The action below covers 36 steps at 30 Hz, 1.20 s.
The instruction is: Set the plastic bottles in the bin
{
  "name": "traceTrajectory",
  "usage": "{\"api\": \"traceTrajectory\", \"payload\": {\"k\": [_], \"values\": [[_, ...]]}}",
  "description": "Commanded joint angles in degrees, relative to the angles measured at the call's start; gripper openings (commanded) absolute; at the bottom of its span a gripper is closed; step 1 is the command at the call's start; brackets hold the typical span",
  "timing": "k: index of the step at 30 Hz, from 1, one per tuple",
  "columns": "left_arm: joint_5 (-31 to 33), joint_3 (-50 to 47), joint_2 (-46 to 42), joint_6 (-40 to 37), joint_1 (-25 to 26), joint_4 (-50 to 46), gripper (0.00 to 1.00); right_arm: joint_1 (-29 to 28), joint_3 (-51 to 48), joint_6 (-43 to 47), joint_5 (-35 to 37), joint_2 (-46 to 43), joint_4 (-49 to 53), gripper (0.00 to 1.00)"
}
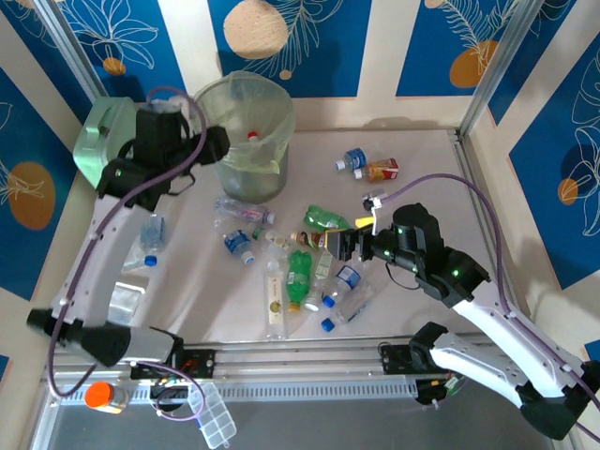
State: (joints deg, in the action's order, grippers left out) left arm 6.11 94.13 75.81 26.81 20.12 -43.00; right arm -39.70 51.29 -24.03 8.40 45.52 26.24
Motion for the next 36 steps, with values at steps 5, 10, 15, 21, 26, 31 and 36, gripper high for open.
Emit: {"api": "traceTrajectory", "payload": {"k": [5, 10, 15, 21, 26, 31, 36], "values": [[6.04, -19.83, -10.07, 7.72, -3.57, -4.12, 0.79, -1.99, -3.93, -2.07, -0.38, -1.58, -0.94, 0.96], [3.48, -31.19, -12.35, 10.24, -14.14, -2.03, 0.81, -2.46, -6.29, -2.69, -1.69, -1.06, -3.25, 0.96], [7.83, -34.77, -8.45, 6.72, -20.64, 4.74, 0.87, -2.48, -6.38, -1.92, -2.43, -0.57, -4.96, 0.96], [6.8, -35.01, -1.2, -3.23, -25.94, 11.49, 0.92, -2.48, -6.41, -1.37, -3.65, -1.28, -6.26, 0.96], [2.37, -30.21, 10.51, -9.5, -30.27, 9.58, 0.99, -0.78, -7.81, -1.8, -6.82, -3.18, -7.33, 0.96], [-2.46, -29.35, 17.14, -13.47, -32.83, 10.98, 0.99, 0.98, -8.42, -2.47, -8.4, -5.3, -6.82, 0.97], [-7.58, -28.84, 20.95, -14.17, -33.97, 12.02, 0.99, 1.97, -8.91, -2.77, -9.52, -5.38, -7.2, 0.97]]}}
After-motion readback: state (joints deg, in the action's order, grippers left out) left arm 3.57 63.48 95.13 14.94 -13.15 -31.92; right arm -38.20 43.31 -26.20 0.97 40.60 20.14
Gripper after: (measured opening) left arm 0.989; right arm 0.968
